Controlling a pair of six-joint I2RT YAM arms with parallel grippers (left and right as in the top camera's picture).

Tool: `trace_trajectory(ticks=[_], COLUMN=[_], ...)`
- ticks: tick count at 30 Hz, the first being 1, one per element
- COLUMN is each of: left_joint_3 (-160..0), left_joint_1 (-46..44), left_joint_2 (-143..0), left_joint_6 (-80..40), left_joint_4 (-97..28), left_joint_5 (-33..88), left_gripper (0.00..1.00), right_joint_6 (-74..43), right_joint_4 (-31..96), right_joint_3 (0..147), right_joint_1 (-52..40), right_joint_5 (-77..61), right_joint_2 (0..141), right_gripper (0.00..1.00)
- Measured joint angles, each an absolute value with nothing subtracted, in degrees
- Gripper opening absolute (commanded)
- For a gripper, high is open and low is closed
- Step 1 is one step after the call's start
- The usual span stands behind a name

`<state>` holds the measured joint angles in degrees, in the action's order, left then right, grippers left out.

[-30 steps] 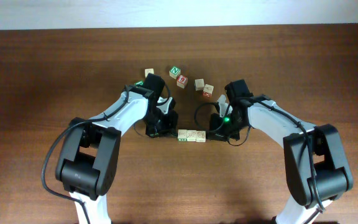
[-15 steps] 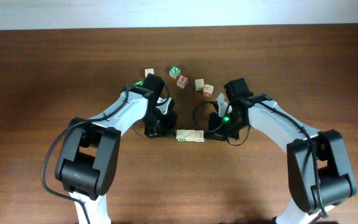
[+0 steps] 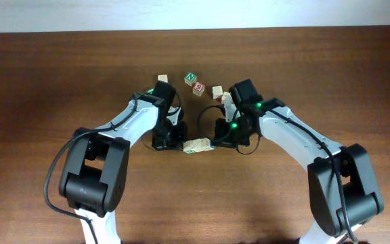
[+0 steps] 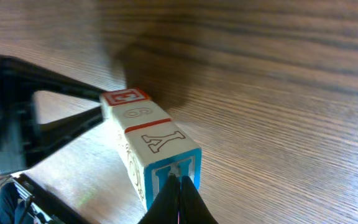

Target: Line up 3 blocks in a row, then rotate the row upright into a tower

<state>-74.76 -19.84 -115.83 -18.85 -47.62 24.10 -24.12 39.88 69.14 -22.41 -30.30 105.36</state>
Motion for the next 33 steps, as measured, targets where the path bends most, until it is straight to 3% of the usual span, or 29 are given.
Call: trace_trajectory(ticks=[18, 24, 30, 33], left_joint_3=[-74.65, -77.62, -89.45, -96.55], left_joint_1=[-20.78, -12.97, -10.41, -9.78], left_joint_2=[-116.53, -116.55, -115.04, -111.77], left_joint_6=[-18.83, -17.74, -14.52, -12.71], left_joint_4=[-47.27, -49.28, -57.43, -63.26], left_joint_5=[29.52, 26.72, 20.45, 16.69], left_gripper=[0.0, 0.0, 0.0, 0.0], right_joint_6=[-25.1, -25.28, -23.86, -21.39], right_joint_4=[38.3, 39.48, 45.08, 53.06], right_joint_3=[71.75, 72.66, 79.88, 86.72], right_joint_1=[-26.89, -26.89, -26.89, -26.44], right_joint_5=[-35.94, -35.14, -32.73, -29.3], right_joint_2=[103.66, 103.66, 102.85, 99.83], right_gripper=[0.04, 0.04, 0.12, 0.24])
